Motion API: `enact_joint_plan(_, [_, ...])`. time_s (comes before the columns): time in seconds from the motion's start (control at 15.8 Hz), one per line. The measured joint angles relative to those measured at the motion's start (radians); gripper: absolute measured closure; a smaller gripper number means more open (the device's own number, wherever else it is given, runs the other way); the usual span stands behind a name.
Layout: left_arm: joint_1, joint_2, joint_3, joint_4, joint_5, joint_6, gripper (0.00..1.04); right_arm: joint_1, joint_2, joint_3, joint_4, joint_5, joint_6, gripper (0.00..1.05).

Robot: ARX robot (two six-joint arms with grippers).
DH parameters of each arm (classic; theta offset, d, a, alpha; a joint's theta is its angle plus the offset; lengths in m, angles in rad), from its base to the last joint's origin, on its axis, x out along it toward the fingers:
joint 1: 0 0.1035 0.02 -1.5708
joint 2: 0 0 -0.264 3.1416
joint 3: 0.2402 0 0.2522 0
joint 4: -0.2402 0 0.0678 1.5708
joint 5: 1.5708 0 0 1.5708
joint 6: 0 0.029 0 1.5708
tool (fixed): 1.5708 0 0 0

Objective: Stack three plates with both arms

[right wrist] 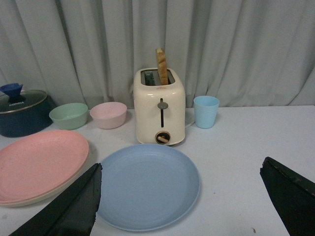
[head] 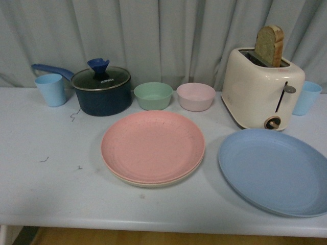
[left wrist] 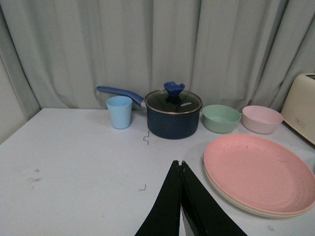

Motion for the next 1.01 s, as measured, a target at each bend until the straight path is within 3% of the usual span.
enact_joint_plan(0.44, [0.0, -0.136, 0.0, -0.135, 0.0, 0.0, 1.03, 0.0, 0.0, 0.0, 0.0, 0.0, 0.0, 0.06])
enact_joint_plan(0.57, [0.0, -0.298, 0.001, -0.313, 0.0, 0.0, 1.03, 0.0, 0.0, 0.0, -0.001, 0.0, 0.0, 0.06])
enact_joint_plan(0.82, [0.0, -0.3, 0.001, -0.314, 0.0, 0.0, 1.03, 0.0, 0.0, 0.0, 0.0, 0.0, 0.0, 0.06])
enact_joint_plan(1.01, [0.0, -0.3, 0.001, -0.312, 0.0, 0.0, 0.67, 0.0, 0.0, 0.0, 0.0, 0.0, 0.0, 0.06])
